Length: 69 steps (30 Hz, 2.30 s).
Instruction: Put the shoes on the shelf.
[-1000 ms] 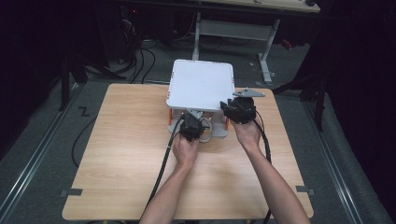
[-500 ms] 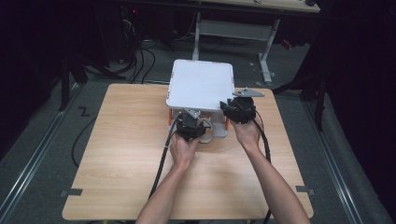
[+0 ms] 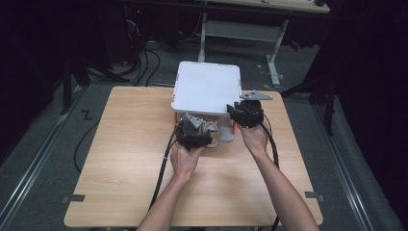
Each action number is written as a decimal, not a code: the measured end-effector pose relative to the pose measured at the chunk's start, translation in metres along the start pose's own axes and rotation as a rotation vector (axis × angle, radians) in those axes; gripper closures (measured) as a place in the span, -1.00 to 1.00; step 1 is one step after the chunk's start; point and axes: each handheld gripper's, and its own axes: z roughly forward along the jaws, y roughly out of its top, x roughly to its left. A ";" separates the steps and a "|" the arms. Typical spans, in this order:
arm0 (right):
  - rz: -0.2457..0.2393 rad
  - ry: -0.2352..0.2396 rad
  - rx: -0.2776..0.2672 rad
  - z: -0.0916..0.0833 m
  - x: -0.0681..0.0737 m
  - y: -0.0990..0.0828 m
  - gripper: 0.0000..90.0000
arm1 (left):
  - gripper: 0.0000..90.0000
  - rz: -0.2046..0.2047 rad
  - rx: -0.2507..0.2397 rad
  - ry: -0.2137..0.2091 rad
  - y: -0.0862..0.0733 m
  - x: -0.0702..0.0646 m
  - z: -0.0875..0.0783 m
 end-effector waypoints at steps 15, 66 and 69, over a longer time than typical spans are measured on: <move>-0.001 -0.006 0.001 0.000 0.001 0.000 0.42 | -0.90 -0.054 0.099 -0.028 -0.027 -0.014 -0.009; 0.006 -0.020 0.009 -0.001 -0.001 0.001 0.41 | -0.60 0.024 0.099 0.100 -0.003 -0.006 0.053; 0.011 -0.019 0.009 -0.001 -0.002 0.001 0.39 | -0.62 0.034 0.087 0.081 -0.003 -0.009 0.046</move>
